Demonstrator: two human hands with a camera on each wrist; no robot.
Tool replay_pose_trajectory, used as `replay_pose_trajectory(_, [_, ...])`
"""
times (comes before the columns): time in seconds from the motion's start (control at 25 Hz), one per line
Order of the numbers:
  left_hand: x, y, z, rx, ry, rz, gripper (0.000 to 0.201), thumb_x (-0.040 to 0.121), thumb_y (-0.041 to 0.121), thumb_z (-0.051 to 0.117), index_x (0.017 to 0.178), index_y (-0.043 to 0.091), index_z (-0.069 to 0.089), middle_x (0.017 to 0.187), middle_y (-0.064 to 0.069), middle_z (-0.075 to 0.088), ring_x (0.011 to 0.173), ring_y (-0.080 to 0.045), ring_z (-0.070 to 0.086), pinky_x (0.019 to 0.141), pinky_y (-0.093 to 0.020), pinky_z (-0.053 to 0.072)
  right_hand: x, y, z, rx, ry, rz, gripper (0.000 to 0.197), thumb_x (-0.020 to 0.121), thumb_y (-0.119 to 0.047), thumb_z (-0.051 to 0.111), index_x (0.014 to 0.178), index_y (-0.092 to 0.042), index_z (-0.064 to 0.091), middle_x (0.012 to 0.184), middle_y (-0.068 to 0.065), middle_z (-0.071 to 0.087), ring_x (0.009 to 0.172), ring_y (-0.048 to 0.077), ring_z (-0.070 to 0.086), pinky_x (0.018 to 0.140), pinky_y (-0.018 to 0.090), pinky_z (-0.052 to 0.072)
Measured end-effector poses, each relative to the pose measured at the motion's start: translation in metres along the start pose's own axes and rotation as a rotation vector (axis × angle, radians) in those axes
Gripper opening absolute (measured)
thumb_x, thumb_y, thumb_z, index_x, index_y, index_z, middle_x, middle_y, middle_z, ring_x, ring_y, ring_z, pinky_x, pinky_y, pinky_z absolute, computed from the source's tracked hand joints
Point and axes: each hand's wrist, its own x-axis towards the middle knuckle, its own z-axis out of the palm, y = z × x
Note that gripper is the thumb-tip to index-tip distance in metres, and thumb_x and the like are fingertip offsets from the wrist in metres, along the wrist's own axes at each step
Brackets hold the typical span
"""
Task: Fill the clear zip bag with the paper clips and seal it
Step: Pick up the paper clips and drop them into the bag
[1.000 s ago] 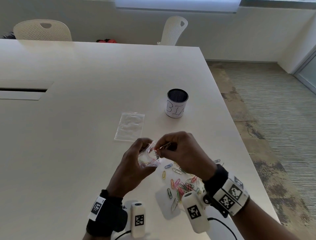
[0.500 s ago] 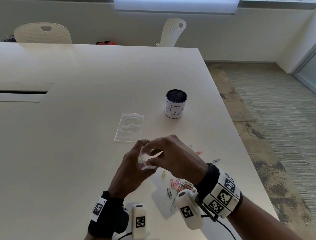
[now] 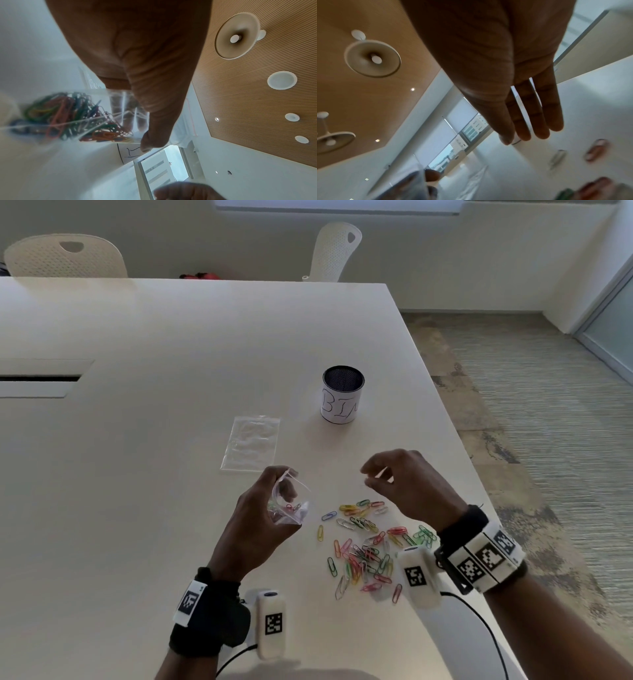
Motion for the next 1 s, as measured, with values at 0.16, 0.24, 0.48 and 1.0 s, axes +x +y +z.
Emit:
replay_pose_trajectory(0.16, [-0.001,0.001,-0.001,0.014,0.003,-0.003,0.055,0.087,0.012,0.087,0.130,0.030,0.058,0.101,0.007,0.066,0.099,-0.017,0.070,0.077,-0.030,0.067,-0.003,0.029,0.011,-0.212,-0.051,0.175,0.039,0.098,-0.023,0.069,0.137,-0.017,0.065,0.132,0.005,0.068,0.117,0.022,0.066,0.100,0.037,0.054])
replay_pose_trajectory(0.24, [-0.003,0.002,-0.001,0.027,-0.001,-0.005,0.055,0.088,0.013,0.087,0.131,0.030,0.057,0.101,0.007,0.066,0.100,-0.016,0.070,0.077,-0.033,0.067,-0.003,0.034,0.016,-0.254,-0.068,0.219,0.042,0.102,-0.015,0.061,0.144,-0.012,0.057,0.138,0.009,0.062,0.126,0.026,0.060,0.107,0.037,0.049])
replay_pose_trajectory(0.48, [-0.003,0.002,-0.001,0.025,-0.012,-0.013,0.056,0.088,0.015,0.087,0.132,0.030,0.057,0.102,0.007,0.066,0.102,-0.018,0.071,0.079,-0.038,0.068,-0.004,0.027,0.035,-0.219,-0.134,0.183,0.035,0.101,0.000,0.050,0.133,-0.009,0.062,0.130,0.008,0.058,0.119,0.026,0.060,0.104,0.033,0.050])
replay_pose_trajectory(1.0, [-0.004,0.003,0.000,0.047,-0.024,-0.021,0.057,0.088,0.016,0.088,0.133,0.029,0.056,0.103,0.005,0.066,0.104,-0.019,0.071,0.079,-0.041,0.068,0.001,0.021,0.032,-0.130,-0.249,0.015,0.036,0.105,-0.003,0.049,0.135,-0.014,0.066,0.138,-0.002,0.058,0.126,0.017,0.057,0.107,0.028,0.048])
